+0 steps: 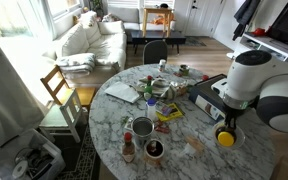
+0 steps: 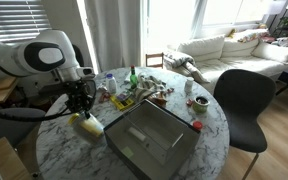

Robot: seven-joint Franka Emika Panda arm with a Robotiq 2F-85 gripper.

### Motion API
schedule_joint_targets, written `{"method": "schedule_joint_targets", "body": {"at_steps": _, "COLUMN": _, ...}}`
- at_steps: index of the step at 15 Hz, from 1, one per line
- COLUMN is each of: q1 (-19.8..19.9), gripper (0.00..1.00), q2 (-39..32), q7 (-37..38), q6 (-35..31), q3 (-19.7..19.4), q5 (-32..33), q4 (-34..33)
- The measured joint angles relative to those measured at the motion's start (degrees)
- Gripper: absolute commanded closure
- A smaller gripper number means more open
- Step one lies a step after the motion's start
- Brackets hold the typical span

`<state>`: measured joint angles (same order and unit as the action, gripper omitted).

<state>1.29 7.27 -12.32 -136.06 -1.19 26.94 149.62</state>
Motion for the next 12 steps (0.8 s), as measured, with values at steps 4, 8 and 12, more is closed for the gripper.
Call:
{"method": "schedule_joint_targets", "body": {"at_steps": 4, "q1": 0.6, "gripper": 0.97, "q2": 0.1, "q7": -5.1, "q6": 0.0, "q3": -2.7, "q5": -8.5, "q4": -1.5}}
{"method": "schedule_joint_targets", "body": {"at_steps": 8, "q1": 0.7, "gripper": 0.97, "q2": 0.4, "q7": -14.9, "q6": -0.2, "q3": -5.4, "q5": -23.8, "q4": -2.4}}
{"method": "schedule_joint_targets", "body": {"at_steps": 12, "q1": 0.7, "gripper": 0.97, "q2": 0.8, "q7": -22.1, "q6": -0.2, "q3": -7.9, "q5": -37.4, "q4": -3.1}}
